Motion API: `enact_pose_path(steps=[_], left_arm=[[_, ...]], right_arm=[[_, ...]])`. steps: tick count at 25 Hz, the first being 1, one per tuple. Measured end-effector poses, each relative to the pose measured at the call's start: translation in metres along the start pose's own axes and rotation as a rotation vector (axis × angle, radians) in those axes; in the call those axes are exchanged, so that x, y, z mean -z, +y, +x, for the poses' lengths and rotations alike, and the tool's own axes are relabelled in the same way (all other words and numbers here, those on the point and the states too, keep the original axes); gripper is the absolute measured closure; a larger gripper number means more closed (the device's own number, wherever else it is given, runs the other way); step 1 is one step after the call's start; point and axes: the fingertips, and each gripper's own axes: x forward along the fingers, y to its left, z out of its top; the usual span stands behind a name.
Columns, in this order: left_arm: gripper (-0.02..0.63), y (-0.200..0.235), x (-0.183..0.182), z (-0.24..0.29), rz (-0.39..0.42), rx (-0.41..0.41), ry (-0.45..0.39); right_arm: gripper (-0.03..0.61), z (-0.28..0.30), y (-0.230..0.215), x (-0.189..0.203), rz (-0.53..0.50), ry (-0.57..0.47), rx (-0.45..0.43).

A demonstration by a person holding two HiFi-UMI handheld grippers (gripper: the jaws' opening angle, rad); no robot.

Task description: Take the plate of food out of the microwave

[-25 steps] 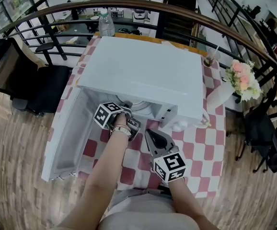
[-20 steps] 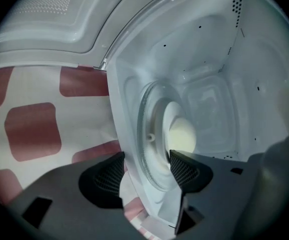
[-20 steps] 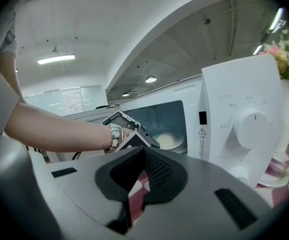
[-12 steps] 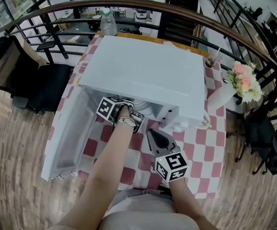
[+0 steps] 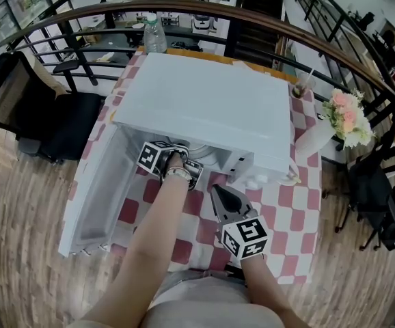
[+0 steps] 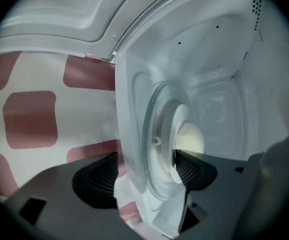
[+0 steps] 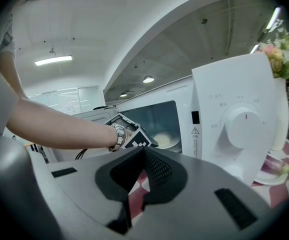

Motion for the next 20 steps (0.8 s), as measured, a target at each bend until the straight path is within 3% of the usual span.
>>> enact_pose_path(steps=[20], left_arm=[[0.261, 0.015, 0.007, -0.009, -0.020, 0.033, 0.002]], right_arm=[[0.555, -0.007, 0.006, -0.006, -0.013, -0.021, -0.001]])
